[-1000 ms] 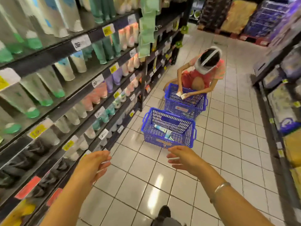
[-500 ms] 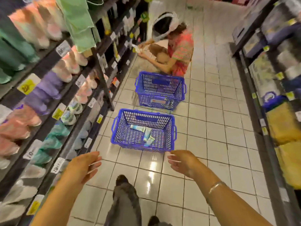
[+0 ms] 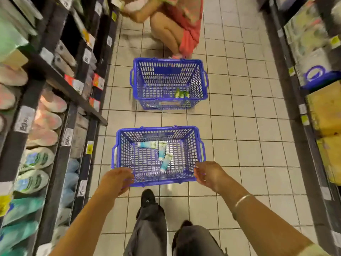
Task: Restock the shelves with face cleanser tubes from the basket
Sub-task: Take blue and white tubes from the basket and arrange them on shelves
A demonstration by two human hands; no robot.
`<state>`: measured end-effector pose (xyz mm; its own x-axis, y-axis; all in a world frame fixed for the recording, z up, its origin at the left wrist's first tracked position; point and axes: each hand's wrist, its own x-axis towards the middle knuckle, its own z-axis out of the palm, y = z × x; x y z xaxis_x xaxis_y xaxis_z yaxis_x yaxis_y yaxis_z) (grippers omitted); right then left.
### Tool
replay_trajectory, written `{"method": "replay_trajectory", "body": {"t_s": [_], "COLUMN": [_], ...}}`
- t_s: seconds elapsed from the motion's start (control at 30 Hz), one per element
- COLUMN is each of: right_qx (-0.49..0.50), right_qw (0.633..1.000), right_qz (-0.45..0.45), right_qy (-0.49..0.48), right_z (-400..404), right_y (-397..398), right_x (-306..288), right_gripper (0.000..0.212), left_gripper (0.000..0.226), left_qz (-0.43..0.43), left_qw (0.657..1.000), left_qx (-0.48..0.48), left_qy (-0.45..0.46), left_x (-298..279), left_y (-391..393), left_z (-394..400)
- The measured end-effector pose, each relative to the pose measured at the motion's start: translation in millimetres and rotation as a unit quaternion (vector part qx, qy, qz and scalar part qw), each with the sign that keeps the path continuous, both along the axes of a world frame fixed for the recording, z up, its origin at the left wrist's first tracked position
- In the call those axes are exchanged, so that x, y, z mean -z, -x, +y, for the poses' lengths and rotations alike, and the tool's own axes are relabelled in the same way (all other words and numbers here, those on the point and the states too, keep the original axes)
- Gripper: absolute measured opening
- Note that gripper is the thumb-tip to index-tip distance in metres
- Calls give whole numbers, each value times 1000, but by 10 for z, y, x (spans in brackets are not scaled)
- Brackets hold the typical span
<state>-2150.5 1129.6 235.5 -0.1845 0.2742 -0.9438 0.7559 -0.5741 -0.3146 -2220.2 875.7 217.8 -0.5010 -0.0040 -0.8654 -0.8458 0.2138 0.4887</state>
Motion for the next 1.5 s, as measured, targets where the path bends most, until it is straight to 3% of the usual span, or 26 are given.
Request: {"method": "replay_trajectory", "body": {"t_s": [0.17,0.37,0.47,0.57,0.67,0.77,0.87,0.93,1.13,1.33,1.4,1.5], "right_qx": [-79,-81,-106,-173,-234,-250,-186,-164,-192,-79,-57,-34], "right_qw": [996,995,990,979,964,959,972,978,973,987,992,999], "right_qz": [-25,-55,-88,-111,-111,-92,-103,-80,-57,-59,-51,-28], "right_qy": [-16,27,27,-13,-68,-96,-104,-101,-112,-124,-103,16], "right_z": [30,105,82,-15,-188,-333,-437,-469,-323,278,414,476], "right_y": [445,535,497,470,465,418,432,436,344,346,338,301], "right_x": [841,2544,3479,4370,5080,5620,5928,6050,6089,6007,5958,5801], "right_gripper": [28,38,31,31,8,37,51,49,39,44,42,29], "left_gripper": [10,26,27,15,10,7,23,20,42,55,54,46], "left_qz": [4,-4,-20,-29,-25,-18,-19,-11,74,43,19,-37], "left_qw": [1000,997,995,986,961,954,967,968,956,934,938,967], "left_qx": [14,65,80,155,262,271,200,186,212,286,295,241], "left_qy": [15,44,60,62,88,130,153,166,187,209,181,79], "left_x": [725,2184,3070,3901,4573,5050,5387,5547,5840,5973,5945,5807], "left_y": [354,483,469,387,281,260,302,336,512,680,689,620], "left_z": [156,451,598,752,840,901,1008,1123,1543,1824,1791,1653]}}
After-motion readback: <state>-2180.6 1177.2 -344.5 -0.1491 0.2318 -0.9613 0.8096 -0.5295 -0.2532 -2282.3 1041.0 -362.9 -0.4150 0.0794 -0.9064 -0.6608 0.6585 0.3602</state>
